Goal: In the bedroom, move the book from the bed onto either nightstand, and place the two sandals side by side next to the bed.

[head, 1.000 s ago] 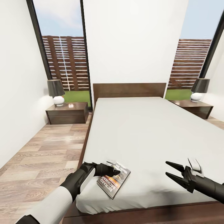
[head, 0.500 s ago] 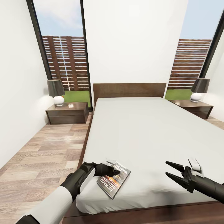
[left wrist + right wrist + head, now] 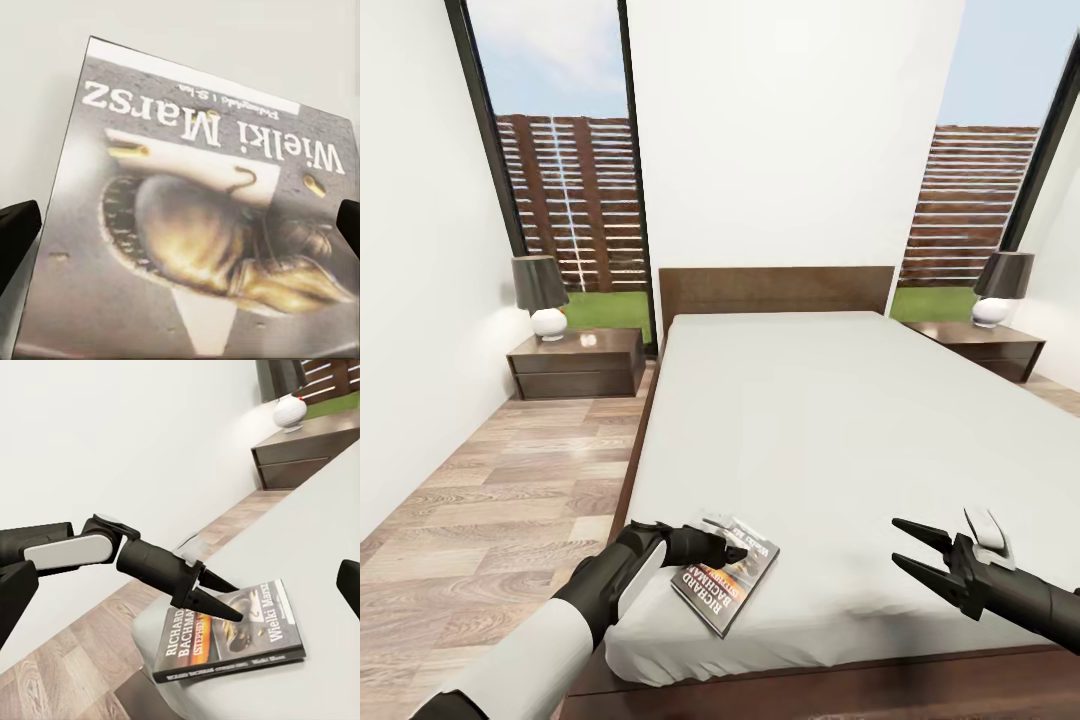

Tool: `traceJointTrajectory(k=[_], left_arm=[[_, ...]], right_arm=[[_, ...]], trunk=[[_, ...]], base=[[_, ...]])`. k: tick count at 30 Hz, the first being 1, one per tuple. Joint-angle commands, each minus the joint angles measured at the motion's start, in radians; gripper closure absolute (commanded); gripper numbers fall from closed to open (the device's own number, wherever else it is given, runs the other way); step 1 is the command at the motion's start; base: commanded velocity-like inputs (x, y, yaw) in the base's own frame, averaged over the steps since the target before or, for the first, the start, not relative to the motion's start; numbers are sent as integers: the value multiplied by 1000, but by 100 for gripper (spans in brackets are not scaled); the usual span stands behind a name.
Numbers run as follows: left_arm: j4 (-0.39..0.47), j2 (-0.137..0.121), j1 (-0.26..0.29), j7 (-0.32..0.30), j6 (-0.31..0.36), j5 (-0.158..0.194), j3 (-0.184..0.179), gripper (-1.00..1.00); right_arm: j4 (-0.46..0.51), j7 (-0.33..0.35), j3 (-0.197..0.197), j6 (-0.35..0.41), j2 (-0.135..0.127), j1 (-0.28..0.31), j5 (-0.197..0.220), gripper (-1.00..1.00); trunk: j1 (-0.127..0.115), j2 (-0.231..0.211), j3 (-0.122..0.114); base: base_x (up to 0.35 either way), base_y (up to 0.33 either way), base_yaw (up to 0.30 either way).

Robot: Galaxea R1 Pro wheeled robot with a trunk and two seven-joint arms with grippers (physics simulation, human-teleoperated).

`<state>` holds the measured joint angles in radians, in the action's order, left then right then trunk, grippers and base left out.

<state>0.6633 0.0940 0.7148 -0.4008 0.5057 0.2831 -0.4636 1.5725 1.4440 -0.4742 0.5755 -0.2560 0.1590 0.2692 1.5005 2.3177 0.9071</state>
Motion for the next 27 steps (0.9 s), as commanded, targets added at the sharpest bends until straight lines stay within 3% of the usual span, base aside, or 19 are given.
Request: traceJointTrajectory(k=[1, 27], left_arm=[[-7, 0, 0, 4, 13, 1, -3, -100], [-7, 0, 0, 5, 12, 1, -3, -100]], right_arm=[[0, 3, 0, 10, 0, 1, 2, -100], [0, 3, 0, 10, 0, 1, 2, -100]], trunk=[[0, 0, 1], [0, 0, 1]], base=[[-23, 0, 0], [-15, 0, 0]])
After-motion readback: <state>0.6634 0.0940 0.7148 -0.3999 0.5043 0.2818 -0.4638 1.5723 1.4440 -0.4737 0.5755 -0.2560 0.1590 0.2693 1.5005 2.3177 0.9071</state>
